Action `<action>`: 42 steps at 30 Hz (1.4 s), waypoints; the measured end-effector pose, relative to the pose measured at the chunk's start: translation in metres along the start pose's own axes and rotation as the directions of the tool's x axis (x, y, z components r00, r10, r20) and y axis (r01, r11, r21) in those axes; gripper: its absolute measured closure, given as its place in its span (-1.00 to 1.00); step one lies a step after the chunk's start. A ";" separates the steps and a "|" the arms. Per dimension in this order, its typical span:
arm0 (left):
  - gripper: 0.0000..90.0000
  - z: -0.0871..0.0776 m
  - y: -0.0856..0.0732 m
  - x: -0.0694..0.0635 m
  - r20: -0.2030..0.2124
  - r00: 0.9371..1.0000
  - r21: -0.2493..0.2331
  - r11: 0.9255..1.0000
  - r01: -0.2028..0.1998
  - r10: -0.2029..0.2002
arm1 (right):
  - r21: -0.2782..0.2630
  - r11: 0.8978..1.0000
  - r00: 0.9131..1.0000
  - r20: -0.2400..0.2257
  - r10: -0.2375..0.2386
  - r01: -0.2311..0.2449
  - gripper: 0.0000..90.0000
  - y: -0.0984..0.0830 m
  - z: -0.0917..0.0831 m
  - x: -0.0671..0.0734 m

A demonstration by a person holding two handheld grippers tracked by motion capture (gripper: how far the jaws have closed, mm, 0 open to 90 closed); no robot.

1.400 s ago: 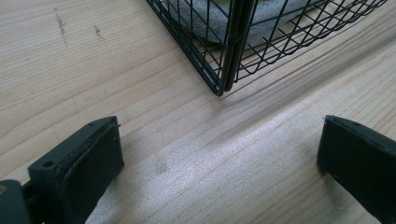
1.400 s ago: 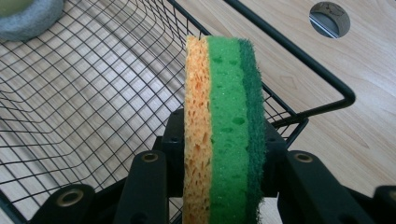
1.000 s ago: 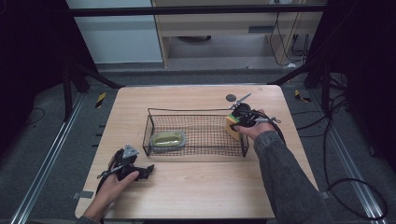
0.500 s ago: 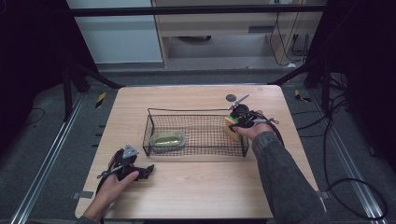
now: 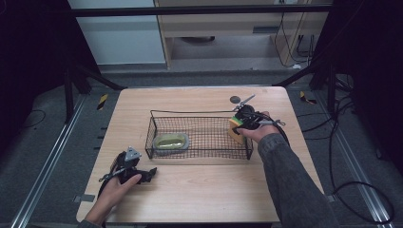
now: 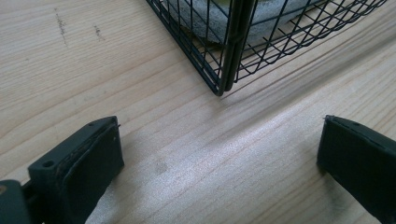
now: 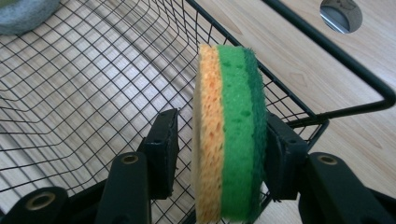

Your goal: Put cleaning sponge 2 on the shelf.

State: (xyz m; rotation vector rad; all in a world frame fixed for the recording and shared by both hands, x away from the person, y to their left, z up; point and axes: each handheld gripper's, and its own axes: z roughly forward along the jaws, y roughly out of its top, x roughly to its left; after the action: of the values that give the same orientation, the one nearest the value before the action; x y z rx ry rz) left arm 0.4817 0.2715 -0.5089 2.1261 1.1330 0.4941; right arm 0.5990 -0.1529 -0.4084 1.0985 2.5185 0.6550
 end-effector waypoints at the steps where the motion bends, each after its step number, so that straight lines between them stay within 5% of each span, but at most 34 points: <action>1: -1.00 0.000 0.000 0.000 0.000 1.000 0.000 1.000 -0.001 0.001 | -0.002 1.000 1.000 0.001 0.000 0.000 0.17 0.000 -0.002 0.000; 12: -1.00 0.000 0.000 0.000 0.000 1.000 0.000 1.000 0.000 0.000 | -0.036 0.999 1.000 -0.016 -0.018 0.017 0.40 0.003 -0.022 0.009; 25: -1.00 0.000 0.000 0.000 -0.001 1.000 0.000 1.000 0.002 -0.002 | -0.024 0.998 0.995 -0.077 -0.064 0.062 0.40 0.008 -0.014 0.040; 35: -1.00 0.000 0.000 0.000 -0.002 1.000 -0.002 1.000 0.004 -0.004 | -0.021 0.998 0.992 -0.111 -0.063 0.061 0.23 0.013 -0.004 0.050; 42: -1.00 0.000 0.000 0.000 -0.002 1.000 -0.002 1.000 0.004 -0.004 | -0.064 0.997 0.994 -0.101 -0.042 0.036 -0.10 0.009 -0.010 0.051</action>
State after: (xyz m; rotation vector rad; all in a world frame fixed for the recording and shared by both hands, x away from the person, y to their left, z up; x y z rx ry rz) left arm 0.4814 0.2713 -0.5090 2.1220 1.1371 0.4950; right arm 0.5664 -0.1121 -0.4007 1.0158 2.5794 0.7920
